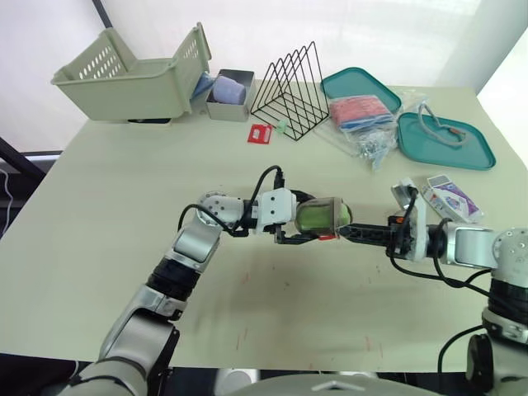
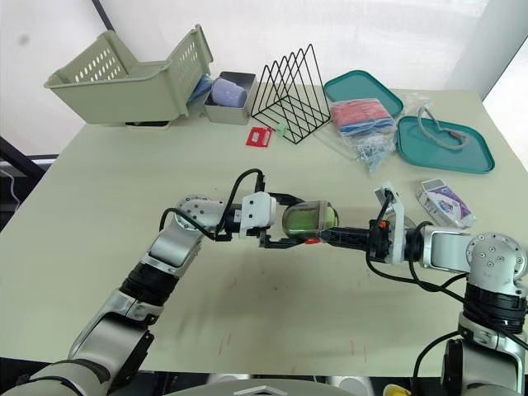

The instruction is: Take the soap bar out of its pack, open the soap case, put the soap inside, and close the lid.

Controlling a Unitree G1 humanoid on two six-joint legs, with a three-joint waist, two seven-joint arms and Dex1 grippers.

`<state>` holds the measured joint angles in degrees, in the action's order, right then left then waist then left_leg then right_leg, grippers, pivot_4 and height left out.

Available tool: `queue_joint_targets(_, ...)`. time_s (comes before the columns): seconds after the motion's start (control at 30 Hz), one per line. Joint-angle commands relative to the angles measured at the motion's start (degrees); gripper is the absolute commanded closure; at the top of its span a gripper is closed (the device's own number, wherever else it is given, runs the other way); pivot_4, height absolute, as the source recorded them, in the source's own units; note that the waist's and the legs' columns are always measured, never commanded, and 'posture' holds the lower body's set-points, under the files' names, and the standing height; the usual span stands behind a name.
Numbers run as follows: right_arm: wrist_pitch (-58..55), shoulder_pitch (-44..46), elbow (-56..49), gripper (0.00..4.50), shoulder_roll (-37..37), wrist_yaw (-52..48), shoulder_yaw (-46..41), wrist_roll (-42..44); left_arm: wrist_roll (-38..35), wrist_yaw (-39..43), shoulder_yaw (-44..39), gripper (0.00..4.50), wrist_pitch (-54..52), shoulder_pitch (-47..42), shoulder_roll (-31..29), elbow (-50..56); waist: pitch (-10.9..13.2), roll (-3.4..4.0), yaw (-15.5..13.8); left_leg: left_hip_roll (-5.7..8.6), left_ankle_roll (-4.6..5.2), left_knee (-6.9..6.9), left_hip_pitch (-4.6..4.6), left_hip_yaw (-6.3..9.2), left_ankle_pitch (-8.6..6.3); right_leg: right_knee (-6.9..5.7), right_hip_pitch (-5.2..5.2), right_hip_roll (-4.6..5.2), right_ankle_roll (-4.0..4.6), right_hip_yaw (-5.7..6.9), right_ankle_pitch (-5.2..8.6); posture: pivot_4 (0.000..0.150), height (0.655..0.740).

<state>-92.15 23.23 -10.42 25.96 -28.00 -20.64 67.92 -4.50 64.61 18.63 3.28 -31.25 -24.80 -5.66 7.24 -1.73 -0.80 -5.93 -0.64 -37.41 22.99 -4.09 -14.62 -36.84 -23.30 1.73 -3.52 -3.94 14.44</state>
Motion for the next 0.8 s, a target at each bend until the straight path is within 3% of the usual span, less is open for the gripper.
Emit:
queue_joint_targets(0.03,-0.3,1.6,0.9,0.04,-1.1,3.7,-0.2,4.1,0.0,-0.8,-0.1,1.05,2.0,-0.5,0.4,2.9,0.0,0.0,0.1,0.0,0.0,0.0,-0.01,0.0,0.0,0.0,0.0,-0.01,0.0,0.0,0.0,0.15,0.74)
queue_joint_targets(0.27,-0.3,3.6,4.0,0.04,-3.5,10.0,-0.5,7.8,0.7,-1.3,0.0,1.05,3.4,-0.9,0.6,2.7,0.0,0.0,0.1,0.0,0.0,0.01,0.0,0.0,0.0,0.0,0.0,0.0,0.0,0.0,0.0,0.15,0.74)
queue_joint_targets(0.8,0.7,4.4,4.7,0.04,-3.4,14.6,1.3,11.0,1.1,-1.2,-0.2,1.05,4.1,-1.8,0.9,1.8,0.0,0.0,0.1,-0.01,0.0,0.02,0.0,0.0,0.0,0.0,0.0,0.0,0.0,0.0,0.0,0.15,0.74)
